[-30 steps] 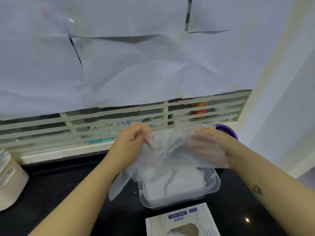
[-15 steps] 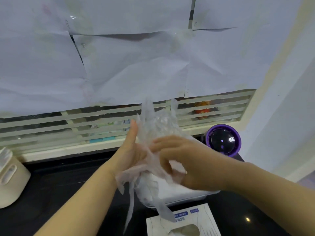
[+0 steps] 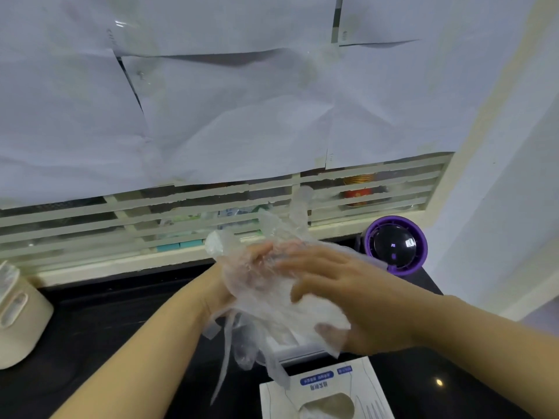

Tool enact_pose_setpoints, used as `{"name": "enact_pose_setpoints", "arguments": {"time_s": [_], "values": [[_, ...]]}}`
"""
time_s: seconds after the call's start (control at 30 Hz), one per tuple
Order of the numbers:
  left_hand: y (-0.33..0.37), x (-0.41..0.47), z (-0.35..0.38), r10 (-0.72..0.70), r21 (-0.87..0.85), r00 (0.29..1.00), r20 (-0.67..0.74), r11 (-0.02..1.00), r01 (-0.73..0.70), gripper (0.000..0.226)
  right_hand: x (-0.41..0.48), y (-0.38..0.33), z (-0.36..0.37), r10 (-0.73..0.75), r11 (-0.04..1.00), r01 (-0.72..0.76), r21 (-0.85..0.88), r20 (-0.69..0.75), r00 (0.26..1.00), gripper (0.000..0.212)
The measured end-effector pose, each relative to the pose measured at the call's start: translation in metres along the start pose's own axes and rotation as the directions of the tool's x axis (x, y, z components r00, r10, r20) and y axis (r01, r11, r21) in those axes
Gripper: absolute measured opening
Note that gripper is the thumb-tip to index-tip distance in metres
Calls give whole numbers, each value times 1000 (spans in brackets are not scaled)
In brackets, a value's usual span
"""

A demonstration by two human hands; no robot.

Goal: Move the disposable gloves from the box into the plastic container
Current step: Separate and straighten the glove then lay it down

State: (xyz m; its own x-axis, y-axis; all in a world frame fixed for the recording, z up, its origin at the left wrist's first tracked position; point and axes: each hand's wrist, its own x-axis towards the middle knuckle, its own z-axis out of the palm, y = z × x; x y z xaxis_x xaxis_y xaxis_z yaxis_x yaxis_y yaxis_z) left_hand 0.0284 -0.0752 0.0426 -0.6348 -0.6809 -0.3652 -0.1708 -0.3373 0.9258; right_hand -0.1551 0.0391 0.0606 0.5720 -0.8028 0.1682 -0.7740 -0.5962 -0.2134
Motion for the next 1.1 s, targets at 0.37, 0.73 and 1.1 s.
{"name": "enact_pose_setpoints", "arguments": {"time_s": [0.37,0.73,1.1], "values": [[-4,8,7,66,-143,970,-233,985,-102,34,-3,21,29,763,-16,-143,990,105,638,92],[-7,4,-1,30,-177,971,-238,981,-74,38,12,54,20,665,505,-445,739,-4,747,47],[-18,-15,-51,459,428,483,-746,886,-179,22,8,100,68,646,606,-706,365,293,705,61]]}}
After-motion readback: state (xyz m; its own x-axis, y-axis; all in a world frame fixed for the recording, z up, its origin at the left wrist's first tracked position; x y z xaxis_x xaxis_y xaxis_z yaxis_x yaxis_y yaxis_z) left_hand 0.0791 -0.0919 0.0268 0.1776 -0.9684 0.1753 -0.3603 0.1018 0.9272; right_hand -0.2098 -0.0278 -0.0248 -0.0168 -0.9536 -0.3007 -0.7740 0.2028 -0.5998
